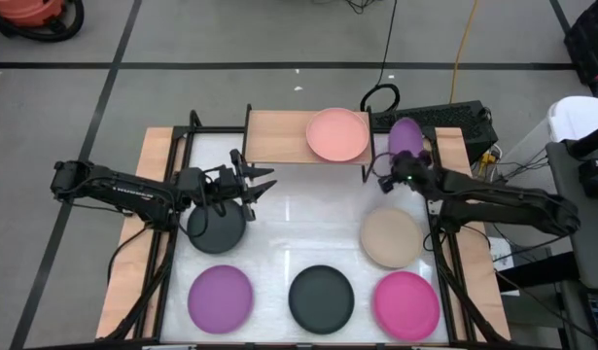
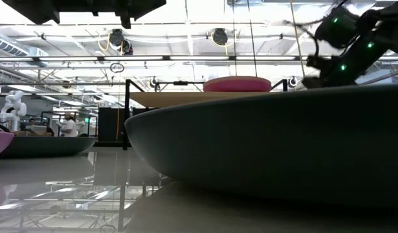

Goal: Place and stack plates onto a shelf
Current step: Stack the top violet plate on top of the light orange plate on the shelf

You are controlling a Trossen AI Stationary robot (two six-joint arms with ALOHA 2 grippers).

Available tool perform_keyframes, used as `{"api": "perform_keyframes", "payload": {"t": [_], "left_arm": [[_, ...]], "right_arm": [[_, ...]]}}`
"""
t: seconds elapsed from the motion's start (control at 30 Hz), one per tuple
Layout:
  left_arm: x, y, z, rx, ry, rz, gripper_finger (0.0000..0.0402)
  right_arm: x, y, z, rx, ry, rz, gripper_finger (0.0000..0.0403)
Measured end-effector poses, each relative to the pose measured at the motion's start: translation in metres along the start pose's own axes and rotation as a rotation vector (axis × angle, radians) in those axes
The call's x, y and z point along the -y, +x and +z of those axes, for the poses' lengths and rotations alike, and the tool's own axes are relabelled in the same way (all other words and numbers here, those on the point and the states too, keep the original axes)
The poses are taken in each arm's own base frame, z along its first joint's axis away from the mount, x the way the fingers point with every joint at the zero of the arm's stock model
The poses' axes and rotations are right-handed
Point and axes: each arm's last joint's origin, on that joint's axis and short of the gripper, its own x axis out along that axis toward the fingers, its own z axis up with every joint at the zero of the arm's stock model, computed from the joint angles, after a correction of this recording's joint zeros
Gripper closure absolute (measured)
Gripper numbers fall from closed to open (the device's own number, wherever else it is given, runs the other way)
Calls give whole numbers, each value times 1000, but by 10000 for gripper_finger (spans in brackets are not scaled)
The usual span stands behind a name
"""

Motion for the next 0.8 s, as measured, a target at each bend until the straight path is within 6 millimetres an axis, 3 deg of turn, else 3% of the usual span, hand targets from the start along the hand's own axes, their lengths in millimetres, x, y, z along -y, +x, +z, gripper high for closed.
{"api": "perform_keyframes", "payload": {"t": [0.23,0.47,0.6,0.8], "left_arm": [[0,0,0,2,-2,1,259],[0,0,1,5,-2,1,259],[0,0,1,6,-3,1,259],[0,0,1,6,-3,1,259]], "right_arm": [[2,-28,53,270,-38,53,402],[-21,-54,116,464,-231,275,403],[-47,-52,136,466,-391,368,403],[-86,-28,138,362,-622,392,403]]}}
